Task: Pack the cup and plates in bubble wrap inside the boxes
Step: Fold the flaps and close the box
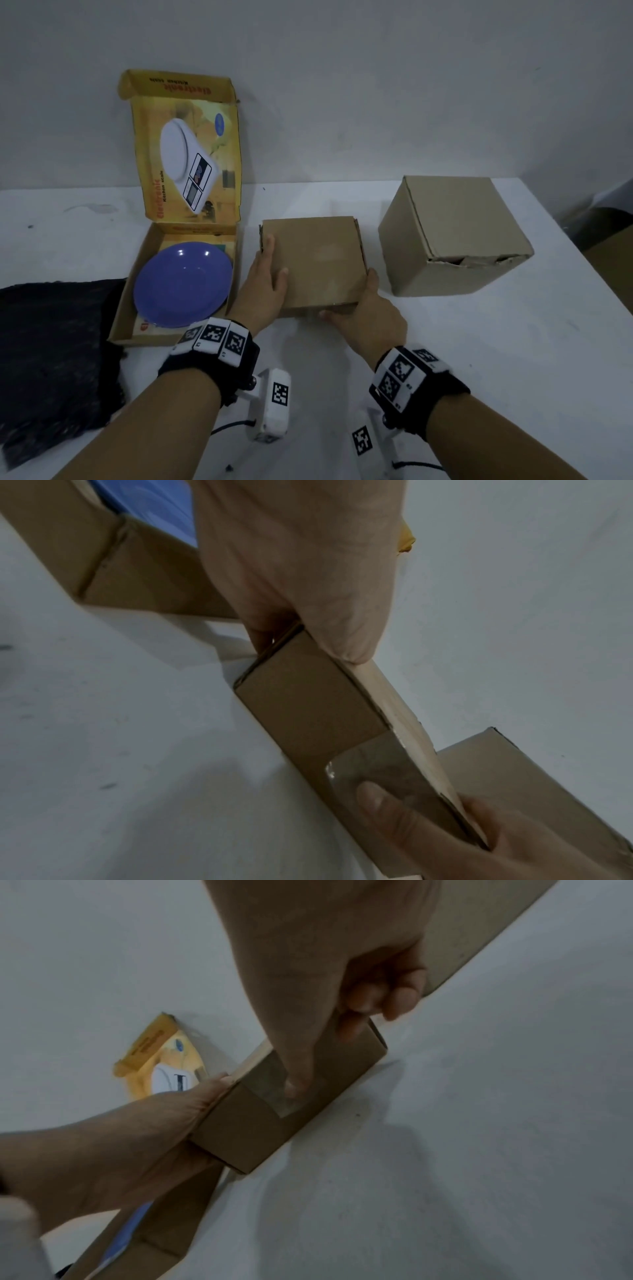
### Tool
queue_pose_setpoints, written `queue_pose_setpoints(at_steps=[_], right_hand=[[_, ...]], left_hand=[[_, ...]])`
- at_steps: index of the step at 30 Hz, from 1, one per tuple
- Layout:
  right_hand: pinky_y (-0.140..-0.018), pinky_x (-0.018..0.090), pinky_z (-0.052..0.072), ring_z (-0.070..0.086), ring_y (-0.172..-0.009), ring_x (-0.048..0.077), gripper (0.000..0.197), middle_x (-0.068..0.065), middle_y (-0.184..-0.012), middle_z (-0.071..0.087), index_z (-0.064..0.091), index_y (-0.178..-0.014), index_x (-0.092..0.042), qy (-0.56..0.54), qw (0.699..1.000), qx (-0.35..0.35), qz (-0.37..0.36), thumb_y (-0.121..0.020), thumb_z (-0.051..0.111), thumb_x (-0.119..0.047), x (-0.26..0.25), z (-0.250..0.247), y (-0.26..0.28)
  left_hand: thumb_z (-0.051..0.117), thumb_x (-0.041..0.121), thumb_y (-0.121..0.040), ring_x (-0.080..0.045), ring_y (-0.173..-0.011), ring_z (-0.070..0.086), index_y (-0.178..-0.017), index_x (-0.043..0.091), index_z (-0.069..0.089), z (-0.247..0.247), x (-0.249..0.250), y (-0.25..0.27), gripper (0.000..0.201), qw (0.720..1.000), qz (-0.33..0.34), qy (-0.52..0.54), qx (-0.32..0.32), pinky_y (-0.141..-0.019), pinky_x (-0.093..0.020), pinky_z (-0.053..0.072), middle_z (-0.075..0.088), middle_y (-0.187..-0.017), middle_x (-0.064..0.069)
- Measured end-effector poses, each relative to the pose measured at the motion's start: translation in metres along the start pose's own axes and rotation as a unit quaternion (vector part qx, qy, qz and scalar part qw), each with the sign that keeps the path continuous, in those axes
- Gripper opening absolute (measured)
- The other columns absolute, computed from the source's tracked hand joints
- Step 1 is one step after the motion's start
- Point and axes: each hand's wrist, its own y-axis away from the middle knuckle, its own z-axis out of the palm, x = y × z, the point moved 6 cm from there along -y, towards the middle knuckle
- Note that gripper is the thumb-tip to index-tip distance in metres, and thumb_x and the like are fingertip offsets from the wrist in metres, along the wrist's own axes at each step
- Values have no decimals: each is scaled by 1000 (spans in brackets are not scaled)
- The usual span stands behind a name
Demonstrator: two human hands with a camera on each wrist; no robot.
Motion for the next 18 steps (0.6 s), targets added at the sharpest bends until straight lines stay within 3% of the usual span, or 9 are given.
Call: queue_pose_setpoints(at_steps=[3,6,9,10,12,14,18], right_hand=[[-71,29,43,62,-93,22,120,5,-109,64,-20,-148,-17,118,992,6,-52,-75,60,-67,-5,-6,3],[-73,32,43,57,-94,25,127,11,-117,51,-23,-146,-27,215,972,39,-90,-65,63,-74,-12,-18,6],[-85,47,43,53,-102,35,130,20,-127,46,6,-150,-28,289,919,166,-209,-47,62,-84,-28,-26,0],[-94,55,39,49,-116,40,130,23,-137,42,14,-149,-27,285,912,167,-243,-44,61,-85,-32,-24,-5],[-106,66,17,23,-140,42,125,25,-153,20,14,-150,-29,278,911,117,-279,-48,59,-86,-35,-15,-19],[-108,68,7,3,-145,38,116,22,-157,3,6,-150,-32,268,915,79,-290,-59,55,-83,-32,-6,-31],[-106,67,-1,-7,-145,36,106,20,-158,-4,-3,-148,-34,245,924,52,-288,-69,55,-75,-21,2,-43]], left_hand=[[35,34,-100,-19,-141,23,-148,34,-11,1,-1,-1,67,1000,3,0,5,-114,-37,25,9,-159,2],[35,34,-100,-18,-142,21,-148,34,-11,3,-3,-2,67,1000,3,3,7,-114,-36,24,8,-159,2],[35,34,-100,-16,-143,20,-148,35,-11,4,-4,-6,67,1000,3,7,10,-115,-35,23,8,-159,3],[35,34,-100,-16,-143,20,-148,35,-11,5,-4,-7,67,1000,1,11,8,-116,-36,23,9,-159,3],[35,35,-99,-17,-142,22,-148,36,-11,8,-2,-10,67,1000,4,16,9,-116,-39,25,9,-159,1],[35,36,-99,-18,-141,24,-147,37,-11,11,0,-12,67,1000,0,14,12,-114,-42,28,10,-159,1],[35,36,-99,-16,-139,27,-149,35,-9,12,2,-13,66,1000,-5,15,18,-113,-37,30,12,-158,2]])
